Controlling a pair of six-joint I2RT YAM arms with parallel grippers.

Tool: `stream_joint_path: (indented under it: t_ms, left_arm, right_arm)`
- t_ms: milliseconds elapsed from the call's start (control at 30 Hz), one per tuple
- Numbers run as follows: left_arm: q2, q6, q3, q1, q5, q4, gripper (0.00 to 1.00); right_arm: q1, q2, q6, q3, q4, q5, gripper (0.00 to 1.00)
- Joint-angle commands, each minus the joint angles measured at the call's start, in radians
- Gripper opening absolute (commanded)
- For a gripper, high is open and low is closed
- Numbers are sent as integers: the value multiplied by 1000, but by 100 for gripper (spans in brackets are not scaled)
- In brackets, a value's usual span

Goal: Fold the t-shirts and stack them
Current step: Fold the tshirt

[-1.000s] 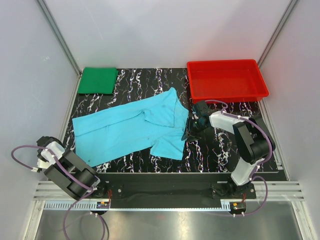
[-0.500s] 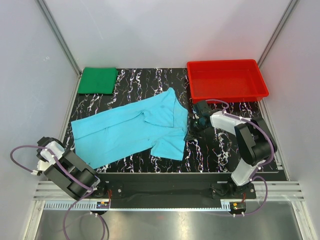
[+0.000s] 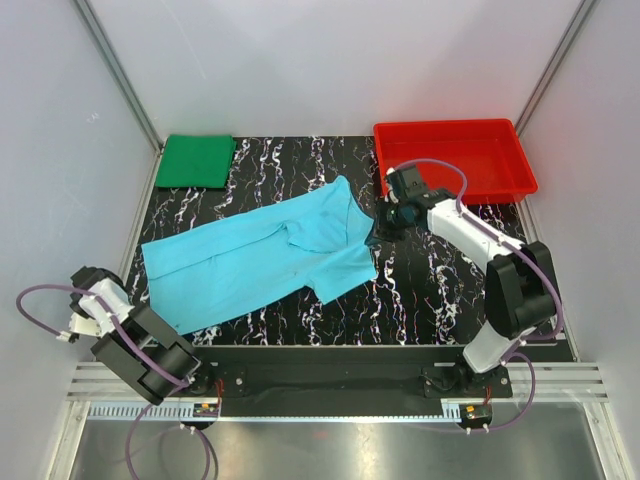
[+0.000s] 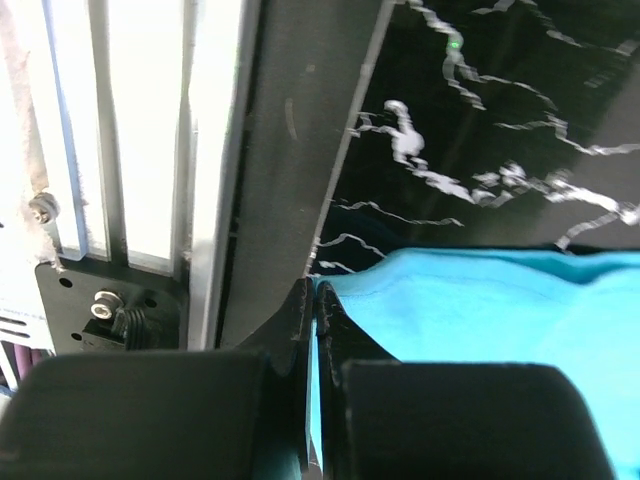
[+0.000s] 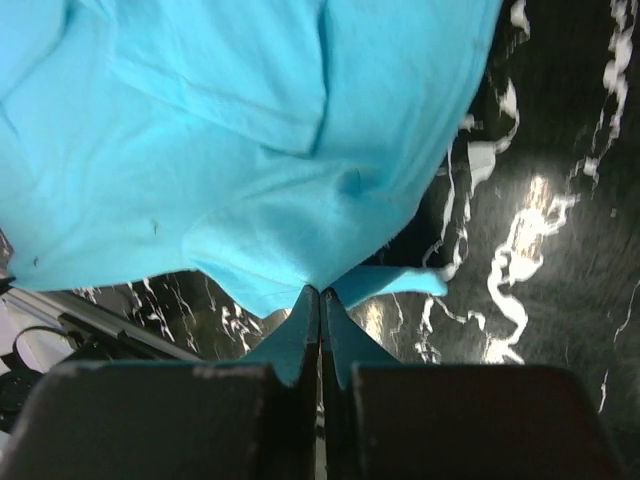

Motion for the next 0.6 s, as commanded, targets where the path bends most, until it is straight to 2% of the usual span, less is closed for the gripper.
stream_joint_path:
  t_ms: [0, 133, 567]
  left_arm:
    - [-23, 33, 59, -33, 7, 17, 1]
    - [-6, 43, 79, -56, 31, 43, 5]
    - [109, 66, 165, -110, 73, 123, 7]
  right_arm:
    - [-23, 41, -43, 108, -31, 39, 0]
    - [-42, 120, -56, 227, -42, 19, 0]
    - [-53, 335, -68, 490, -62, -30, 0]
